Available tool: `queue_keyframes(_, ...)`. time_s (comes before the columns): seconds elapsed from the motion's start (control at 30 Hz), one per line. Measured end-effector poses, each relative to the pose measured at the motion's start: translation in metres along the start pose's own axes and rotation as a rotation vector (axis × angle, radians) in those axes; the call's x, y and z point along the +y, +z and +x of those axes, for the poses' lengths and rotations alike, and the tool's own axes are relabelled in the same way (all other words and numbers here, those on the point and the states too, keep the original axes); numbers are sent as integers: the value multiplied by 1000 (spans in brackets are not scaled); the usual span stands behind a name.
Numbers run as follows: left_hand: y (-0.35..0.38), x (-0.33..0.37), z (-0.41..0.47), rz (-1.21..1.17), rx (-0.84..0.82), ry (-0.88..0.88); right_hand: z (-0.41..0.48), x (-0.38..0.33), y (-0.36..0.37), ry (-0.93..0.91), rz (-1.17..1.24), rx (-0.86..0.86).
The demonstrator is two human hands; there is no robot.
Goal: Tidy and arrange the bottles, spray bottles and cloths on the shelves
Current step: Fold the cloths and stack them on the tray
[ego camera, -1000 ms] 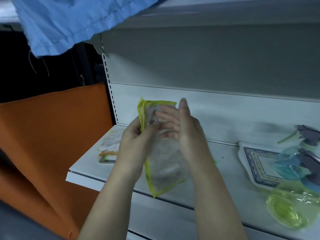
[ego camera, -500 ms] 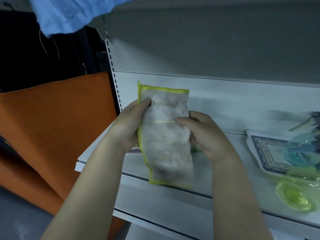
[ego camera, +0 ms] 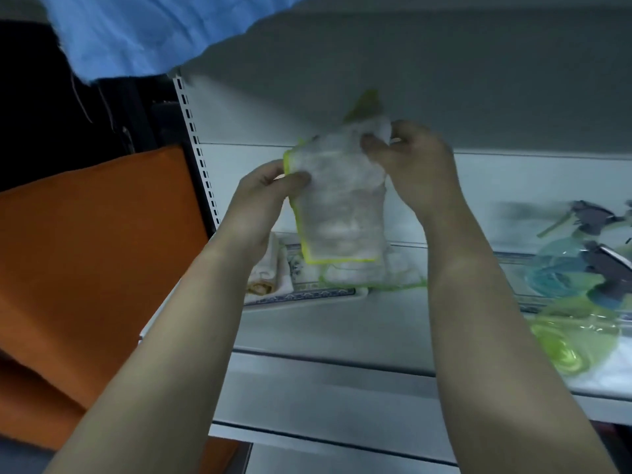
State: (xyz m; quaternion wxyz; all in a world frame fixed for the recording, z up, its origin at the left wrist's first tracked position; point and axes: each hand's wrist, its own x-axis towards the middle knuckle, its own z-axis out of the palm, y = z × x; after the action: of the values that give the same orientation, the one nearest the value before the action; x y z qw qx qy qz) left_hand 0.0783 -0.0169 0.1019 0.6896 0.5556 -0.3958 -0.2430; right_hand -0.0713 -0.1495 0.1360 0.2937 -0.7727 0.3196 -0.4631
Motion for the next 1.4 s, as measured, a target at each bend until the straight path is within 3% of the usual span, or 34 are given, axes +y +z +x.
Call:
queue_keyframes(0.1,-6,-8,-21,83,-14,41,-39,-1,-10,8,69,-48)
queue_keyframes(0.23,-20,-53,-76,195,-136,-160,-115,43,-2,276,187,-335)
queue_keyframes(0.3,-22,-74,-100,318,-267,-258,-148,66,5,381,78,-471)
queue_keyframes(0.4,-27,-93,-113,513,-303,-375,-174,75,14,427,-85,-564)
queue_keyframes(0.57,-37,-100,-114,468,-363,-349,-178,70,20,436,-127,-513)
queue_keyframes(0.67,-35,-98,-111,433,-286,-253,-180,76,20,482,-105,-440)
queue_keyframes(0.8,-20,-93,-91,131,-23,-133,-166,79,34,557,-81,-286)
queue_keyframes(0.9,-11,-96,-72,172,143,-113,-147,81,54,566,-108,-148)
queue_keyframes(1.1,-3,-127,-78,714,-86,66,-141,89,71,622,-261,-51)
queue_keyframes(1.2,-4,-136,-83,789,-102,120,-144,93,71,662,-337,-60)
queue_keyframes(1.4,-6,-130,-75,897,-213,-6,-135,82,65,732,-310,-202)
